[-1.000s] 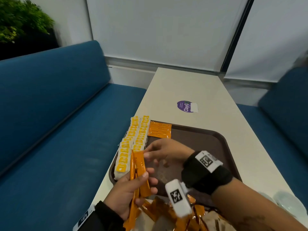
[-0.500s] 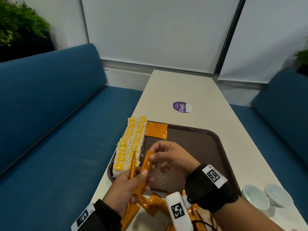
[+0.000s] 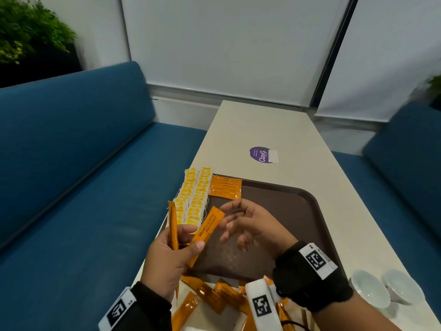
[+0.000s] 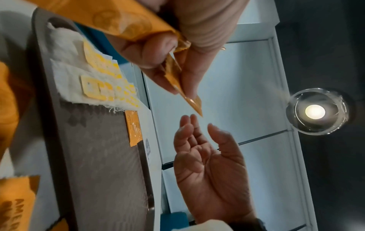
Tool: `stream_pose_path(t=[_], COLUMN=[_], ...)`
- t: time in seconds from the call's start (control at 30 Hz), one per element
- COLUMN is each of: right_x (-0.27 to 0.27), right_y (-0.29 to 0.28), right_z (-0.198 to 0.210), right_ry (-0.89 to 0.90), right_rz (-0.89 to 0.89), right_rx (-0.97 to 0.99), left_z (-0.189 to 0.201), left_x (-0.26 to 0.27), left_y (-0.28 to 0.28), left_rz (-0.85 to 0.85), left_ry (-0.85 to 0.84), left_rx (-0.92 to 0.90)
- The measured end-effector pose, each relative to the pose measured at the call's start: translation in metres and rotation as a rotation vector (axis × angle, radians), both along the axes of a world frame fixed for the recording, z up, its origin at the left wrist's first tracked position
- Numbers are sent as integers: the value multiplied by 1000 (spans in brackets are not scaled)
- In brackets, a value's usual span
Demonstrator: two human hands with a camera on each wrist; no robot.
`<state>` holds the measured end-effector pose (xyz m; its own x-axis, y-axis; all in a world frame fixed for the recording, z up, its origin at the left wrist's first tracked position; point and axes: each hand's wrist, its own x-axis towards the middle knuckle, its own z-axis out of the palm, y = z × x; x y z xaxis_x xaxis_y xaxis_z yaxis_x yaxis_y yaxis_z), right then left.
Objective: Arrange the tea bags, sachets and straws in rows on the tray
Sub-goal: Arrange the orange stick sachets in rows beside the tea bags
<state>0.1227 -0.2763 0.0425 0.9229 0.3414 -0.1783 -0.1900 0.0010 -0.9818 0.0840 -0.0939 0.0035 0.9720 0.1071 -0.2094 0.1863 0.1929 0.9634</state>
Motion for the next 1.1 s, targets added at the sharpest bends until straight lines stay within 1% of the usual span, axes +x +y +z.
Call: stream_pose_path(t=[0.13,0.3,0.43,0.5,0.53,0.6,0.67,0.73,0.8,0.9,0.97,1.1], right_x=[-7,-12,-11,-1,8,37,70,98,117,133,144,164], right_y=[15,32,37,34,30,14,-9,-31,-43,-43,-39,-24], right_z=[-11,-28,-26,-21,-19,-14,-13,-17,-25,-37,-44,-56], right_ry=[27,57,75,60,26,-69,-129,-110,-31,70,103,138], right_rz=[104,152,54,-53,-120,-251,-322,-296,-204,-130,-105,-16], right_rx=[-160,-182,-95,-89,-122,-266,-484,-712,-875,-946,-964,-1118], left_z=[3,-5,-10,-9,-9,-10,-13,-17,-21,-24,-25,-25], left_x=[4,8,12,14,15,16,14,12,11,11,11,11], left_y=[-7,-12,-11,-10,-9,-6,-2,1,3,5,6,9], left_rz=[31,71,82,101,111,119,118,121,126,128,125,133], left_ry=[12,95,148,171,196,249,271,273,281,301,305,301], left_rx=[-46,-133,-167,-214,-245,-299,-334,-338,-350,-358,-360,-353])
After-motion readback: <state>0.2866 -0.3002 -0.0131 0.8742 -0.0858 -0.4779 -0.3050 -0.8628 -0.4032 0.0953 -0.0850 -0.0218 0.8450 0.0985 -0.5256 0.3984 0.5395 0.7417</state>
